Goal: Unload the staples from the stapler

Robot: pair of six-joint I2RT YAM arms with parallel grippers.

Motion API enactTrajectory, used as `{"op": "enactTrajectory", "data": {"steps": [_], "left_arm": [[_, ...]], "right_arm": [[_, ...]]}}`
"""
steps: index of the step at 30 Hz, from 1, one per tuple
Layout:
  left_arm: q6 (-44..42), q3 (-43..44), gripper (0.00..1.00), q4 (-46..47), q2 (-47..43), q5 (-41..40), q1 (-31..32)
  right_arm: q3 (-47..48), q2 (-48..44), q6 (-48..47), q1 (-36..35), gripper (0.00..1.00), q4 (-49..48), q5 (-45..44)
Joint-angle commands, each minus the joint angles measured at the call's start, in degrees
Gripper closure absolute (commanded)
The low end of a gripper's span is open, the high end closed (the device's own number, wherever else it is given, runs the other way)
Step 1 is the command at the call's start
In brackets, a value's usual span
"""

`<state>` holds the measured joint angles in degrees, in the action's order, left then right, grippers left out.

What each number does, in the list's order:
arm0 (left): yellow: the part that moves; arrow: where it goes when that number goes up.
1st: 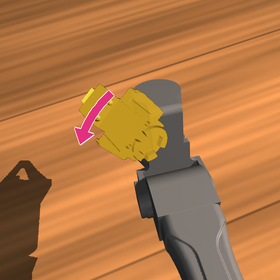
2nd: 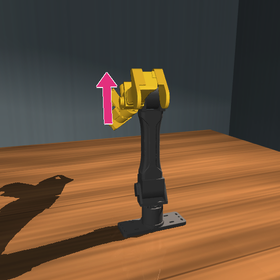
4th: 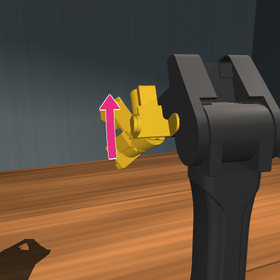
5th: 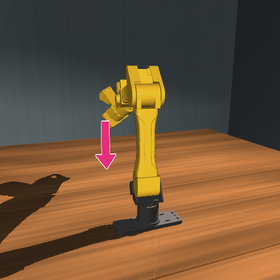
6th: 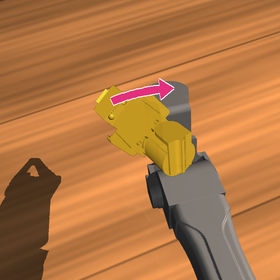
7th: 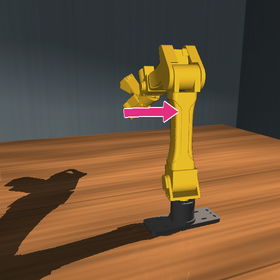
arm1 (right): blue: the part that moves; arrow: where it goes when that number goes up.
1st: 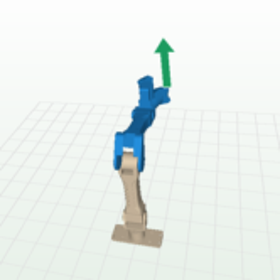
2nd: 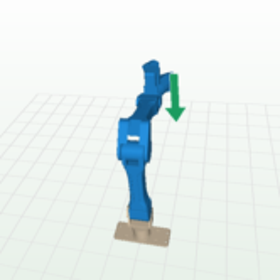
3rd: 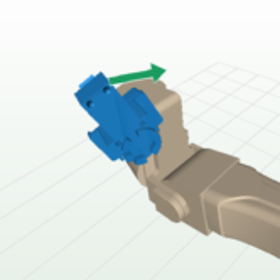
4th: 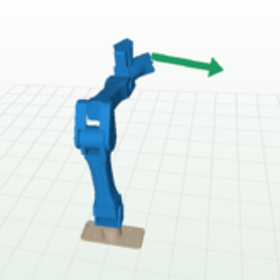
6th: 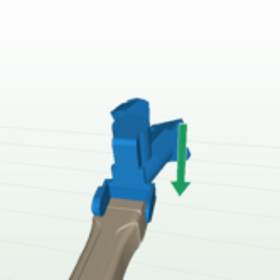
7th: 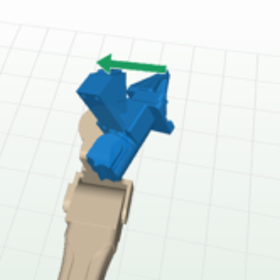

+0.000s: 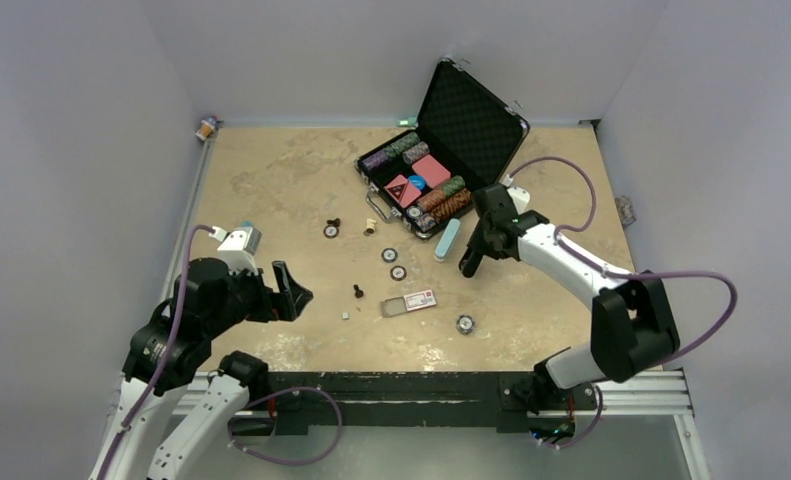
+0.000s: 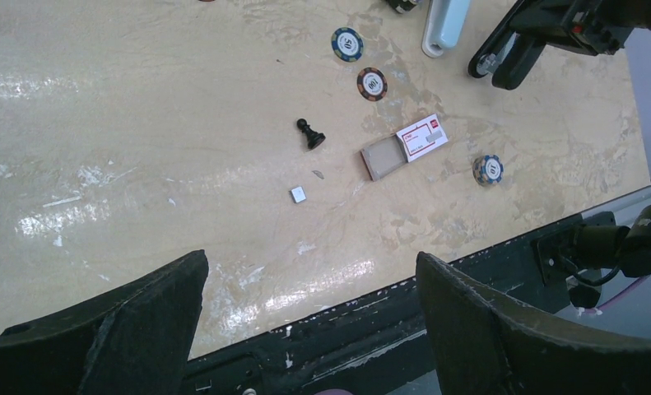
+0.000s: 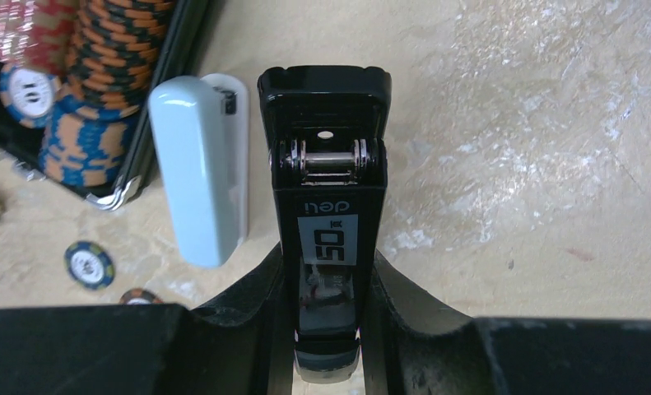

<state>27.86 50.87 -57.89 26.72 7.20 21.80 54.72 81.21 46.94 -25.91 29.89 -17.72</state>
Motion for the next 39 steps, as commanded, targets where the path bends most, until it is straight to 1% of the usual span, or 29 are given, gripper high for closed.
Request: {"op": "enactTrajectory", "data": {"steps": [1, 7, 12, 13, 15, 17, 18, 20, 23, 31, 36, 39], "left_arm": [[-0.79, -0.16, 0.0, 2.24, -0.57, -0.11, -0.27], [-0.83, -0.42, 0.0, 2.47, -1.01, 0.51, -0.27], [-0.96, -0.41, 0.0, 2.59, -0.81, 0.9, -0.27], [-0.97, -0.42, 0.0, 2.57, -0.8, 0.89, -0.28], [-0.98, -0.51, 0.0, 2.69, -0.79, 1.08, -0.27], [-1.03, -0.53, 0.0, 2.69, -0.78, 1.16, -0.27], [-0.98, -0.58, 0.0, 2.74, -0.79, 1.15, -0.27], [-0.99, -0.6, 0.0, 2.77, -0.73, 1.15, -0.27], [-0.96, -0.64, 0.0, 2.78, -0.55, 1.22, -0.27], [-0.96, -0.76, 0.0, 2.78, -0.27, 1.21, -0.27], [-0.87, -0.84, 0.0, 2.87, -0.11, 1.05, -0.27], [-0.87, -0.93, 0.0, 2.82, 0.15, 1.06, -0.27]], "right_arm": [[4.82, 4.63, -1.2, 1.28, 1.0, -1.09, -3.58], [5.7, 8.86, -2.75, 2.65, 1.0, -3.35, -1.72], [5.92, 9.37, -3.37, 3.1, 1.0, -3.61, -1.25], [5.98, 9.19, -3.61, 3.26, 0.92, -3.73, -0.94], [5.93, 8.91, -4.16, 3.47, 0.59, -4.16, -0.08], [6.1, 8.66, -4.59, 3.49, 0.29, -4.16, 0.27], [6.24, 8.62, -4.7, 3.5, 0.21, -4.03, 0.23], [6.6, 8.51, -4.97, 3.54, 0.11, -3.69, 0.33], [7.11, 7.53, -5.27, 3.57, 0.07, -2.99, 0.4], [7.3, 0.62, -6.61, 3.5, 0.05, -1.3, 1.27], [4.62, -6.19, -11.24, 2.21, 0.06, -4.41, 9.58], [3.93, -9.43, -12.16, -0.95, 0.04, -5.48, 11.16]]}}
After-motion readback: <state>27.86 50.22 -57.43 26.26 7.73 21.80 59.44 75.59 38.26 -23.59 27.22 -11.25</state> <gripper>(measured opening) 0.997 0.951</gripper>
